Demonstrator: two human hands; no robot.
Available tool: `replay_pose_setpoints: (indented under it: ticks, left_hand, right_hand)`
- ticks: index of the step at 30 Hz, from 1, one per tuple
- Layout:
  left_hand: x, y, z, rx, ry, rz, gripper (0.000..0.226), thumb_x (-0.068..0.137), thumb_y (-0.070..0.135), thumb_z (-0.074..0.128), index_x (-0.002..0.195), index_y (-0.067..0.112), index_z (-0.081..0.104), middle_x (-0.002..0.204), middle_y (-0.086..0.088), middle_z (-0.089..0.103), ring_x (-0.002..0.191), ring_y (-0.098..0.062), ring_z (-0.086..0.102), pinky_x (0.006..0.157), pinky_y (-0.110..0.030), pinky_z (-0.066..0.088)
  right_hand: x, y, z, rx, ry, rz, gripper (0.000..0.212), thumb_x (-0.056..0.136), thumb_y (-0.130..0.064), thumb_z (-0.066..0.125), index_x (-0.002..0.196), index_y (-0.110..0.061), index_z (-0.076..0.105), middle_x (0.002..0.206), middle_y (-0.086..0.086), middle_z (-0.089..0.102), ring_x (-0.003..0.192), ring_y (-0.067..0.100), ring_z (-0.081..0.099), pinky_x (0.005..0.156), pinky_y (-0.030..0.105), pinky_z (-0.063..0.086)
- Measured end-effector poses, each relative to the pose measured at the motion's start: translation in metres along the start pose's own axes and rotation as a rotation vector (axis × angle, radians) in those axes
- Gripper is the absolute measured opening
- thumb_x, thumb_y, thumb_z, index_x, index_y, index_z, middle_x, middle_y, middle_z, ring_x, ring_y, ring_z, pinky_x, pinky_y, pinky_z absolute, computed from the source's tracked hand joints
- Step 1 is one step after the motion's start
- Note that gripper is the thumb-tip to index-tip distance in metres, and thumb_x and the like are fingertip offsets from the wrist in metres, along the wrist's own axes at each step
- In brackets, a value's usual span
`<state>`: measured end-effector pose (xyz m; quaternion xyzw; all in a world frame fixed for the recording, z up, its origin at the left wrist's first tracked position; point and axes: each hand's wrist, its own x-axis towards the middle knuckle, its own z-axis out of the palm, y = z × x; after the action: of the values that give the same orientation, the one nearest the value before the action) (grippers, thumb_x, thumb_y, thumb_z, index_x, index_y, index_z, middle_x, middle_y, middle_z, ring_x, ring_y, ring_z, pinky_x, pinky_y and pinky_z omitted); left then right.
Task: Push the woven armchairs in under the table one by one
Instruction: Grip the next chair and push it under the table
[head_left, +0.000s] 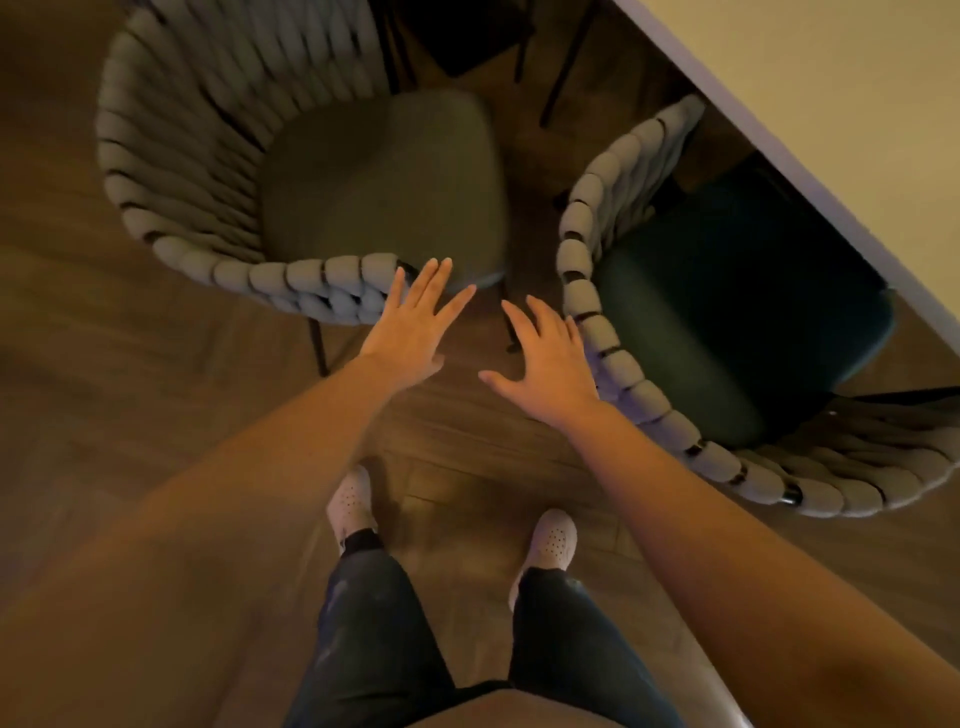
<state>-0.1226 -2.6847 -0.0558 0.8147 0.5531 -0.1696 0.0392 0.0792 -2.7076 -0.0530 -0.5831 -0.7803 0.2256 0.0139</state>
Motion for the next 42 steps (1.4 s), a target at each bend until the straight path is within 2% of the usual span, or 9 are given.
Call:
replay_pose_setpoints:
  ticks: [7, 12, 18, 23, 25, 29, 33, 37, 42]
  left_hand:
    - [-0.042, -0.154, 0.038, 0.053, -0.096, -0.039, 0.107, 0.085, 0.050, 0.065, 0.154, 0.023, -0.013, 0.159, -0.015, -0.019, 0.148, -0.032, -0.015, 0.116, -0.057, -0.004]
    - [-0.063, -0.264, 0.054, 0.097, -0.164, -0.039, 0.104, 0.088, 0.042, 0.064, 0.153, 0.025, -0.016, 0.160, -0.014, -0.017, 0.148, -0.031, -0.014, 0.116, -0.057, -0.002]
    - [-0.054, -0.356, 0.067, 0.088, -0.295, -0.054, 0.113, 0.083, 0.040, 0.072, 0.153, 0.025, -0.014, 0.161, -0.013, -0.012, 0.148, -0.032, -0.014, 0.115, -0.059, -0.003]
    - [-0.030, -0.405, 0.074, 0.141, -0.427, 0.000, 0.081, 0.094, 0.027, 0.058, 0.155, 0.026, 0.005, 0.162, -0.009, 0.001, 0.149, -0.032, -0.008, 0.116, -0.062, 0.001]
    - [-0.013, -0.422, 0.077, 0.209, -0.428, 0.055, 0.067, 0.099, 0.021, 0.049, 0.154, 0.027, 0.013, 0.161, -0.008, 0.007, 0.149, -0.031, -0.004, 0.114, -0.065, 0.003]
    - [0.014, -0.453, 0.077, 0.284, -0.491, 0.178, 0.076, 0.094, 0.034, 0.057, 0.154, 0.025, 0.012, 0.158, -0.005, 0.020, 0.149, -0.029, 0.004, 0.112, -0.067, -0.001]
    - [0.045, -0.487, 0.075, 0.369, -0.558, 0.344, 0.082, 0.087, 0.043, 0.064, 0.153, 0.025, 0.019, 0.155, -0.005, 0.028, 0.148, -0.027, 0.011, 0.114, -0.065, -0.001]
    - [0.078, -0.507, 0.069, 0.475, -0.606, 0.522, 0.081, 0.082, 0.048, 0.068, 0.149, 0.025, 0.028, 0.148, -0.002, 0.038, 0.142, -0.027, 0.025, 0.115, -0.062, 0.007]
    - [0.111, -0.539, 0.058, 0.517, -0.527, 0.780, 0.071, 0.079, 0.044, 0.072, 0.141, 0.028, 0.040, 0.143, 0.003, 0.044, 0.135, -0.024, 0.034, 0.113, -0.054, 0.022]
  right_hand:
    - [0.067, -0.114, 0.040, -0.054, -0.052, 0.046, 0.089, 0.086, -0.062, 0.055, 0.155, -0.024, 0.014, 0.160, 0.009, 0.013, 0.148, 0.026, 0.009, 0.121, 0.048, 0.006]
    - [0.110, -0.197, 0.072, -0.060, -0.085, 0.128, 0.091, 0.085, -0.063, 0.057, 0.154, -0.022, 0.015, 0.160, 0.011, 0.013, 0.149, 0.026, 0.007, 0.121, 0.049, 0.004]
    - [0.153, -0.258, 0.086, -0.042, -0.124, 0.069, 0.089, 0.085, -0.056, 0.062, 0.154, -0.022, 0.016, 0.162, 0.010, 0.009, 0.150, 0.027, 0.004, 0.121, 0.050, 0.004]
    - [0.203, -0.290, 0.107, -0.202, -0.296, -0.065, 0.091, 0.088, -0.056, 0.057, 0.155, -0.020, 0.008, 0.163, 0.010, 0.006, 0.150, 0.028, -0.001, 0.120, 0.051, -0.002]
    - [0.223, -0.303, 0.115, -0.183, -0.335, -0.050, 0.088, 0.088, -0.056, 0.057, 0.155, -0.019, 0.012, 0.159, 0.011, 0.019, 0.148, 0.030, 0.011, 0.119, 0.055, 0.002]
    - [0.251, -0.326, 0.122, -0.069, -0.376, 0.020, 0.073, 0.086, -0.052, 0.060, 0.146, -0.020, 0.032, 0.137, 0.007, 0.051, 0.130, 0.030, 0.045, 0.115, 0.057, 0.019]
    - [0.276, -0.351, 0.125, 0.077, -0.445, 0.054, 0.073, 0.084, -0.054, 0.063, 0.143, -0.020, 0.036, 0.136, 0.007, 0.052, 0.120, 0.028, 0.052, 0.100, 0.044, 0.043]
    - [0.296, -0.376, 0.126, 0.113, -0.460, 0.155, 0.072, 0.085, -0.046, 0.065, 0.144, -0.021, 0.033, 0.135, 0.007, 0.053, 0.117, 0.028, 0.054, 0.093, 0.041, 0.048]
    - [0.320, -0.425, 0.146, 0.169, -0.362, 0.369, 0.073, 0.095, -0.025, 0.053, 0.154, -0.030, 0.011, 0.136, 0.009, 0.051, 0.109, 0.031, 0.058, 0.088, 0.041, 0.050]
